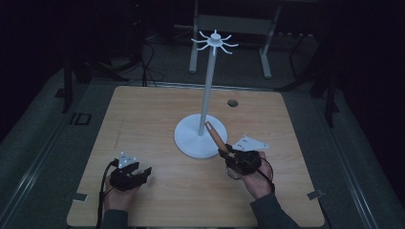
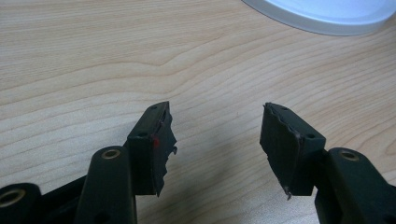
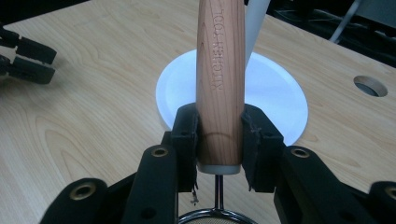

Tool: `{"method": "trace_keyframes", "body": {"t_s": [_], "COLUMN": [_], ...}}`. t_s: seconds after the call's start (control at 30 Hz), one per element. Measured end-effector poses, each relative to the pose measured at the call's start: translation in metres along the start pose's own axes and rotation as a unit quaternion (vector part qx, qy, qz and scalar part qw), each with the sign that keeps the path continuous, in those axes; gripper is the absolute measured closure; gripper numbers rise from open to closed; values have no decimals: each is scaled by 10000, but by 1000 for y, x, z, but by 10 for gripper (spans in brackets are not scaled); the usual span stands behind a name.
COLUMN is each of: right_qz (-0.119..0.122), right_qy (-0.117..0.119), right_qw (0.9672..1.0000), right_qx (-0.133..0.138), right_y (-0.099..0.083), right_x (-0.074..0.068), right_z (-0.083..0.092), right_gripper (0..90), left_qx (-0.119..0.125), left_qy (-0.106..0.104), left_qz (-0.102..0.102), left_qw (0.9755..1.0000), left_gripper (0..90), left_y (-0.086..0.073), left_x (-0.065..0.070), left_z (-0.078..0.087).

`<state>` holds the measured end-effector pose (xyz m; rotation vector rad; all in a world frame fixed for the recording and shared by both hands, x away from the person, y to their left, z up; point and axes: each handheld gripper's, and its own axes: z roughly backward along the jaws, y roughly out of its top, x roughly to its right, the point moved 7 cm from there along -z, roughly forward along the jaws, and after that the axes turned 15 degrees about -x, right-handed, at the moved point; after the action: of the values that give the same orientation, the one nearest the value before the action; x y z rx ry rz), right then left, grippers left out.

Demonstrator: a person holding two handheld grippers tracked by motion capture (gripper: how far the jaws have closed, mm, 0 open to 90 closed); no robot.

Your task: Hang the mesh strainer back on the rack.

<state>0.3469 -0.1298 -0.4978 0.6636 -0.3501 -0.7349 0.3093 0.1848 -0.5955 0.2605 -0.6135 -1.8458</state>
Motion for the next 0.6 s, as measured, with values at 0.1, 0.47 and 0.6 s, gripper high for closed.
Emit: {"method": "trace_keyframes", "body": {"t_s": [0.1,0.47,0.6], "right_qz": [-38,-162,-201], "right_qy": [5,-11,-15], "right_qw": [10000,9995,9993], "right_qx": [49,267,330], "right_y": [3,11,14], "right_x": [-1,0,0], "right_z": [1,7,9], "right_gripper": [690,690,690], "left_qx": [-10,-24,-18], "left_qy": [14,26,22], "left_qz": [6,1,14], "left_qw": [10000,10000,10000], "left_gripper": [438,438,438], "left_y": [0,0,0], "left_x": [-1,-1,-1], "left_z": [0,0,0]}}
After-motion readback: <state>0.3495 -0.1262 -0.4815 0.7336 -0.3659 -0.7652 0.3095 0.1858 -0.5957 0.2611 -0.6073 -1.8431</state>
